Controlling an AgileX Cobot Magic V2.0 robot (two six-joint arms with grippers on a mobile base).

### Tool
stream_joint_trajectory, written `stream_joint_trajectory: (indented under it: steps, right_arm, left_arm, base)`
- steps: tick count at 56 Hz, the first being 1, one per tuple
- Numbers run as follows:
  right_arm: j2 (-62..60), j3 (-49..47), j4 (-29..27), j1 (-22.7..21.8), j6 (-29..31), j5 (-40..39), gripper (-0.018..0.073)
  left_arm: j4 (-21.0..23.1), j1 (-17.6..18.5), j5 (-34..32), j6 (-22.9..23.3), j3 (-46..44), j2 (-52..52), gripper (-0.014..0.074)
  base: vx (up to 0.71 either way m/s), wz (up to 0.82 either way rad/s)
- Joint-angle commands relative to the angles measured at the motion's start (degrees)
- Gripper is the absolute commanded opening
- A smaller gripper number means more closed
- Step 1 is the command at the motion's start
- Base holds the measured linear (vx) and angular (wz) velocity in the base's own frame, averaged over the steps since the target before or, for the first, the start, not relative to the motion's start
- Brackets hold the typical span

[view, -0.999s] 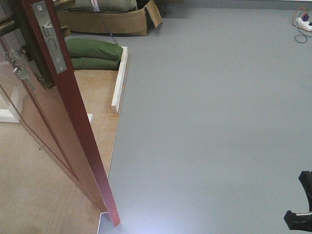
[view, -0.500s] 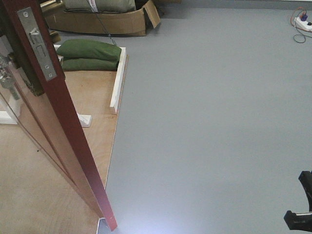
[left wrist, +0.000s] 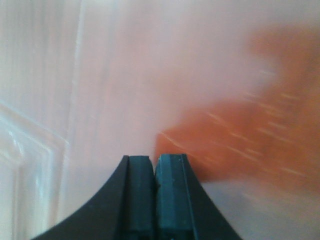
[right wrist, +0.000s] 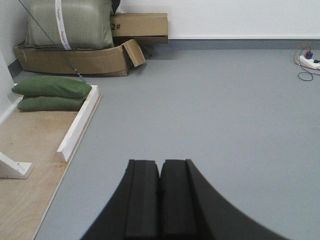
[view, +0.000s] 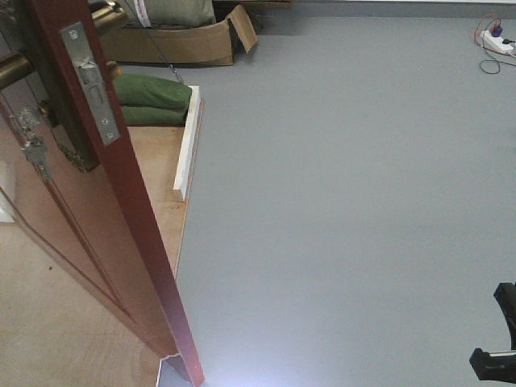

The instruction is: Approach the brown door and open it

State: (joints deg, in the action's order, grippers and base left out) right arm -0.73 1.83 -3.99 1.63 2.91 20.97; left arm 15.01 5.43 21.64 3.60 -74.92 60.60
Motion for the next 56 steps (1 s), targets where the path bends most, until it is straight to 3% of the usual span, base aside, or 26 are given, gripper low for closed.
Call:
stream_joint_trajectory:
  steps: [1, 56]
  right_arm:
    - [-0.3, 0.2, 0.2, -0.1, 0.4, -4.3, 0.0000]
    - [-0.3, 0.2, 0.2, -0.1, 0.4, -4.3, 0.0000]
  left_arm:
    - [1.0, 0.3, -4.8, 0.1, -1.6, -0.3, -0.0006]
    - [1.0, 0.3, -4.8, 0.1, -1.6, -0.3, -0.0006]
  base:
    - [0.17, -0.05]
    - [0.19, -0.08]
